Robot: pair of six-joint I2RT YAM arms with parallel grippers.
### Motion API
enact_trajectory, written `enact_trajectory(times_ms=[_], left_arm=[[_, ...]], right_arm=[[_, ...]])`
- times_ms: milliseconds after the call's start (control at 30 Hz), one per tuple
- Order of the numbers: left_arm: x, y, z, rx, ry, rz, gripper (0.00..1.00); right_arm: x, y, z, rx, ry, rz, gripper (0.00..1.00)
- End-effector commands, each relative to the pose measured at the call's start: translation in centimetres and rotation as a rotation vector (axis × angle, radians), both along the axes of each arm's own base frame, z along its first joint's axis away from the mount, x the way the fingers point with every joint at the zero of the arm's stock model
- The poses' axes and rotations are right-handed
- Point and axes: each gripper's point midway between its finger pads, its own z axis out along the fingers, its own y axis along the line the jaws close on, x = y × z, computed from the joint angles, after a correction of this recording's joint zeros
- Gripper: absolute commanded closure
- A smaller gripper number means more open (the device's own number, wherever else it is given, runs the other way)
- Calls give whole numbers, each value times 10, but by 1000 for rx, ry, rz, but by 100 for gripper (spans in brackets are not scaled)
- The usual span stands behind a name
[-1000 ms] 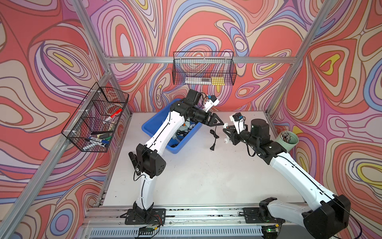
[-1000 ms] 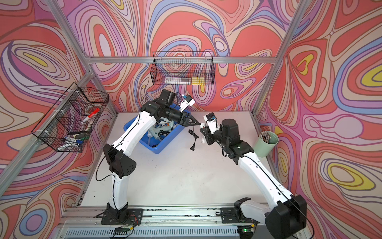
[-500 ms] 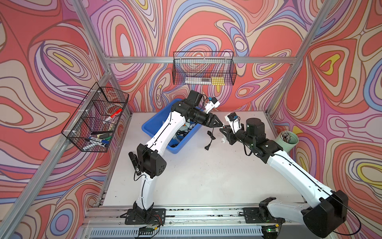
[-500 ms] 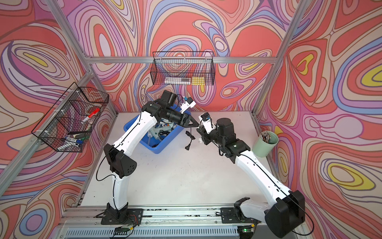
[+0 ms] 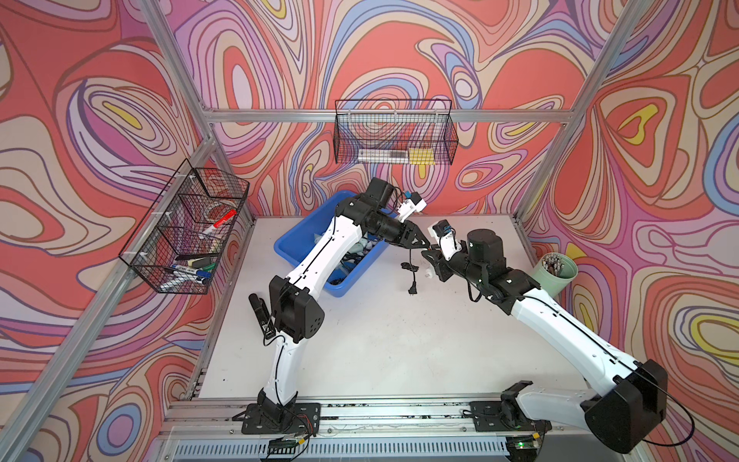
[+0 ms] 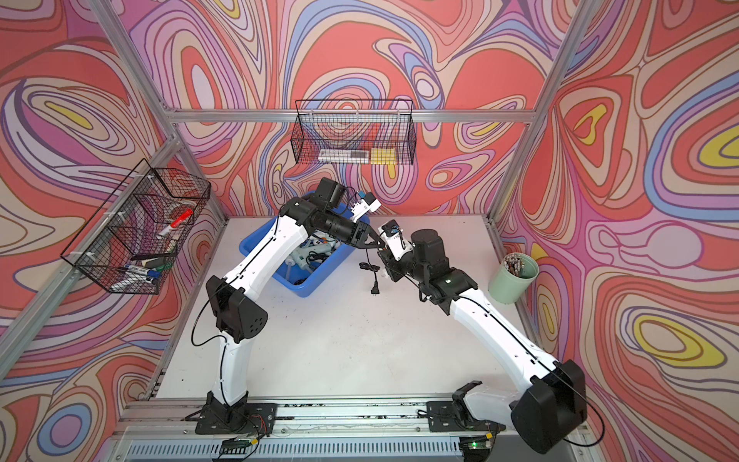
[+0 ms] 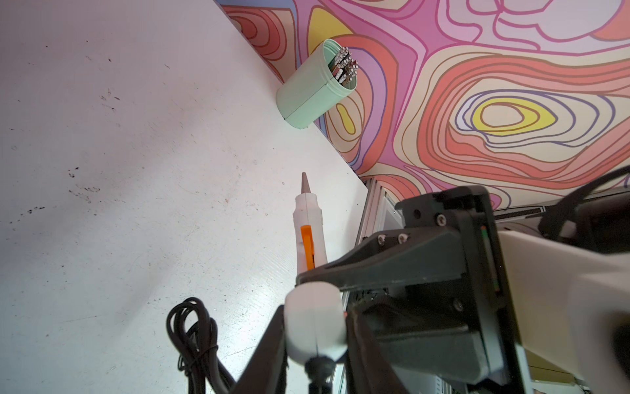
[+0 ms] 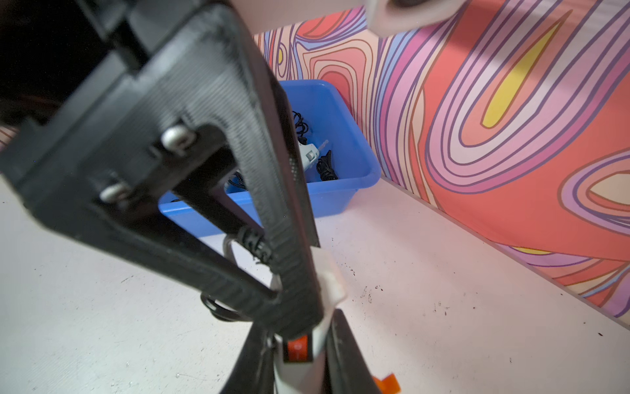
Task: Put the hot melt glue gun into the storage box
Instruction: Pick up the hot melt adhesive gun from the center of the board.
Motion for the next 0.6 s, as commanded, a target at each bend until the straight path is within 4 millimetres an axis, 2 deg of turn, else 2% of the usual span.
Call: enact_trajectory(times_ms=[0, 167, 267, 333, 400, 567], left_arm=[[-11, -10, -1, -14, 38, -44, 76], [-14, -12, -3, -17, 53, -53, 77], [-17, -14, -3, -23, 62, -63, 56], [-17, -15, -3, -22, 61, -63, 56], [-17, -14, -4, -18, 61, -60, 59], [-16, -14, -7, -5, 63, -57, 82]], right_arm=[[4, 5, 16, 3, -47, 1, 100], [6, 6, 14, -7, -49, -9, 100], [7, 6, 13, -12, -55, -17, 100], [8, 6, 13, -14, -56, -16, 100], [8, 6, 12, -14, -55, -15, 100], [7, 7, 13, -14, -59, -15, 100]])
